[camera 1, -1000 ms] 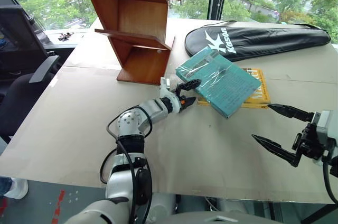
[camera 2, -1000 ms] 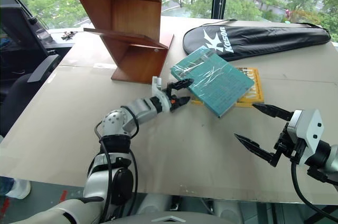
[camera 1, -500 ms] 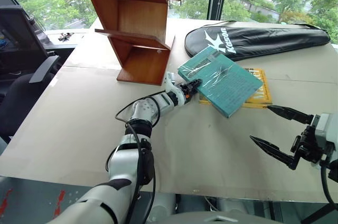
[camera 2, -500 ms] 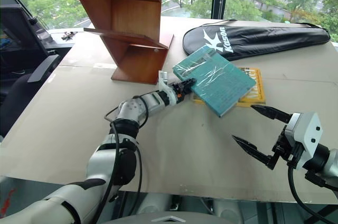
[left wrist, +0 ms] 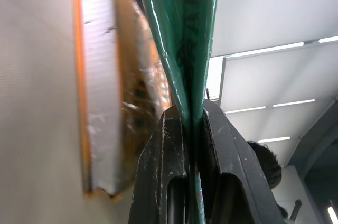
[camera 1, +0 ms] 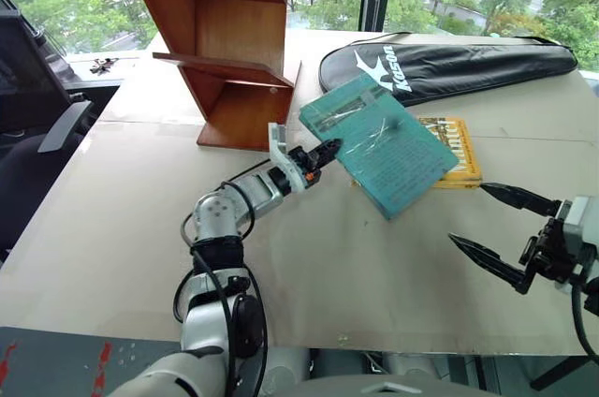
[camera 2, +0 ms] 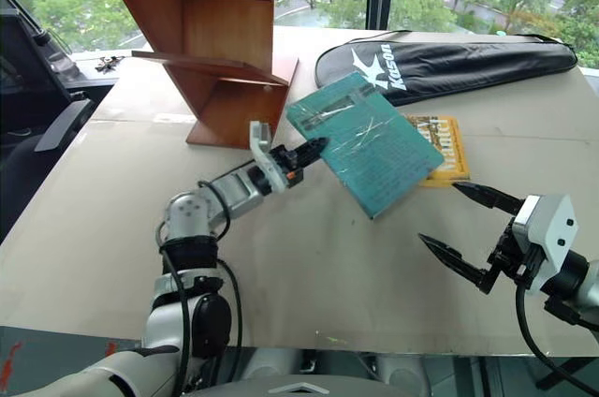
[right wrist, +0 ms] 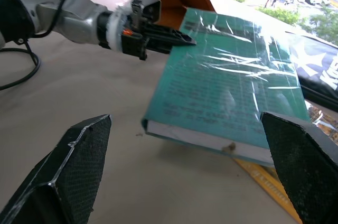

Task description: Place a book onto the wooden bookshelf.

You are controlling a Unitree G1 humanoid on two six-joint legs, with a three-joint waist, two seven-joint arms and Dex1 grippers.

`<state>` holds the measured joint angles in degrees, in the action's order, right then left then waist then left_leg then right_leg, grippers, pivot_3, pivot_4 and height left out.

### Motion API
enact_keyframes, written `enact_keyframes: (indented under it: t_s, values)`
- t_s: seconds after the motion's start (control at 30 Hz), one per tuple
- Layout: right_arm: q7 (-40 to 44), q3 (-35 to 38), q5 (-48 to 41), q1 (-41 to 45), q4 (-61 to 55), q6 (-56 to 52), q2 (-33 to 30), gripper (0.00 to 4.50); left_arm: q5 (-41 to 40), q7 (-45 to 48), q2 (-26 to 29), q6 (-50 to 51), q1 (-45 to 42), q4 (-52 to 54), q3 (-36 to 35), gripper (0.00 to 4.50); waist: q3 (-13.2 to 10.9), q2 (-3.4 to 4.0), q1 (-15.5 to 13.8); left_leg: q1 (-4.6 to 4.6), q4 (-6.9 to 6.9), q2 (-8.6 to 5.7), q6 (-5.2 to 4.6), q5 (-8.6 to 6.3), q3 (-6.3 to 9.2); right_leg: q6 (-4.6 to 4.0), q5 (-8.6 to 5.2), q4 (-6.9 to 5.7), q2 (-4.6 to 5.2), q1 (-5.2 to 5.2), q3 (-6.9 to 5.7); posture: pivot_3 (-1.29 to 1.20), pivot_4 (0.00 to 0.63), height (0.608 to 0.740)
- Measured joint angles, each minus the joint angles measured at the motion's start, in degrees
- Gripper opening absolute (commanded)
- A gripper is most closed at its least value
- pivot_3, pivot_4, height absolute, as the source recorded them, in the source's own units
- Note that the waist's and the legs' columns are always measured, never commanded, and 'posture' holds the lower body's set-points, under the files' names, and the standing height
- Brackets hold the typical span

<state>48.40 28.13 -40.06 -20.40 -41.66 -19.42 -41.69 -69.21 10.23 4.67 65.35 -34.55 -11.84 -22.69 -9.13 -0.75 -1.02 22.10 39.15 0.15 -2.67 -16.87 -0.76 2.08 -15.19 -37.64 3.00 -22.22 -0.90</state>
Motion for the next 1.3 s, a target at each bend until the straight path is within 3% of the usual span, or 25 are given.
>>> enact_keyframes:
  t_s: [0.13, 0.23, 0.27, 0.33, 0.4, 0.5, 0.53, 0.7, 0.9, 1.07, 1.3]
  values:
    - [0.66, 0.35, -0.18, 2.67, 3.19, 0.61, -0.34, 4.5, -4.06, -3.43, 2.1, 2.85, 1.22, 10.98, 0.9, 0.04, -0.03, -0.03, 0.05, -0.01, 0.0, -0.01, 0.0, 0.0, -0.01, 0.0, 0.0, -0.02, -0.01, 0.01, 0.0, 0.0, 0.15, 0.74]
    - [1.85, 2.2, -0.74, 4.72, 6.91, 1.0, -1.23, 4.5, -5.94, -2.87, 9.97, 4.82, 0.94, 20.65, 2.62, 0.04, -0.14, -0.06, 0.41, -0.07, -0.07, 0.0, 0.05, 0.02, -0.03, -0.02, 0.0, -0.04, -0.07, 0.0, 0.03, 0.0, 0.15, 0.74]
    - [2.58, 4.19, -1.14, 6.2, 9.79, 1.02, -1.93, 4.5, -6.68, -0.3, 16.87, 5.21, -1.2, 27.31, 2.61, 0.04, -0.17, 0.07, 0.22, -0.13, -0.11, -0.01, 0.07, 0.03, -0.06, -0.02, -0.01, -0.04, -0.06, 0.03, 0.05, 0.0, 0.15, 0.74]
    - [2.84, 4.12, -1.45, 7.1, 10.44, 1.0, -1.97, 4.5, -6.53, 1.29, 18.39, 4.54, -1.92, 29.5, 2.2, 0.04, -0.13, 0.14, -0.12, -0.19, -0.1, -0.03, 0.06, 0.03, -0.07, -0.03, -0.01, -0.03, -0.02, 0.09, 0.04, 0.0, 0.15, 0.74]
    - [4.61, 4.57, -2.82, 11.47, 13.91, 1.01, -3.68, 4.5, 0.12, 9.49, 33.25, 2.44, -5.08, 35.01, 6.42, 0.04, -0.74, -0.29, 0.28, 0.0, -0.11, -0.03, 0.17, 0.1, -0.06, -0.06, 0.01, -0.07, -0.16, -0.13, 0.07, 0.0, 0.15, 0.74]
    - [6.02, 4.45, -3.26, 14.98, 17.51, 1.08, -4.19, 4.5, 7.83, 15.82, 41.69, -4.96, -11.16, 37.28, 7.17, 0.04, -0.74, -0.28, 0.19, -0.09, -0.16, -0.04, 0.15, 0.09, -0.13, -0.06, 0.0, 0.01, -0.13, -0.07, 0.12, 0.0, 0.15, 0.74]
    - [6.56, 3.88, -3.49, 17.46, 19.18, 1.11, -4.18, 4.5, 13.89, 19.92, 47.97, -9.78, -13.49, 37.99, 10.05, 0.04, -0.81, -0.36, 0.21, -0.08, -0.21, -0.05, 0.15, 0.09, -0.17, -0.06, 0.0, 0.02, -0.16, -0.09, 0.13, 0.0, 0.15, 0.74]
    - [9.58, 1.96, -4.72, 25.74, 24.53, 2.34, -4.02, 4.5, 38.85, 34.36, 61.85, -29.05, -26.89, 35.31, 24.88, 0.04, -0.88, -0.3, -0.02, -0.08, -0.48, -0.07, 0.14, 0.1, -0.23, -0.04, -0.01, 0.25, -0.28, -0.12, 0.16, 0.0, 0.15, 0.74]
    - [11.69, -2.43, -3.22, 30.1, 29.07, 4.02, -2.54, 4.5, 61.64, 44.53, 67.46, -40.36, -35.5, 26.07, 38.09, 0.04, -0.93, -0.25, 0.33, 0.29, -0.54, -0.03, 0.11, 0.1, -0.4, 0.01, -0.03, 0.16, -0.56, -0.64, 0.27, 0.0, 0.15, 0.74]
    - [12.19, -4.94, -1.91, 31.75, 30.87, 5.57, -0.84, 4.5, 73.27, 53.89, 67.86, -47.0, -36.89, 17.88, 43.98, 0.04, -0.93, -0.24, 0.28, 0.88, -0.12, 0.01, 0.11, 0.11, -0.52, 0.1, -0.08, -0.17, -0.61, -1.17, 0.25, 0.0, 0.15, 0.74]
    - [13.63, -5.1, -1.93, 32.61, 31.36, 7.28, -0.17, 4.5, 86.0, 62.82, 58.26, -53.19, -47.45, -2.19, 50.85, 0.04, -0.9, -0.19, 0.67, 0.63, 0.05, 0.05, 0.02, 0.06, -0.55, 0.1, -0.07, -0.5, -0.76, -1.12, 0.39, 0.0, 0.15, 0.74]
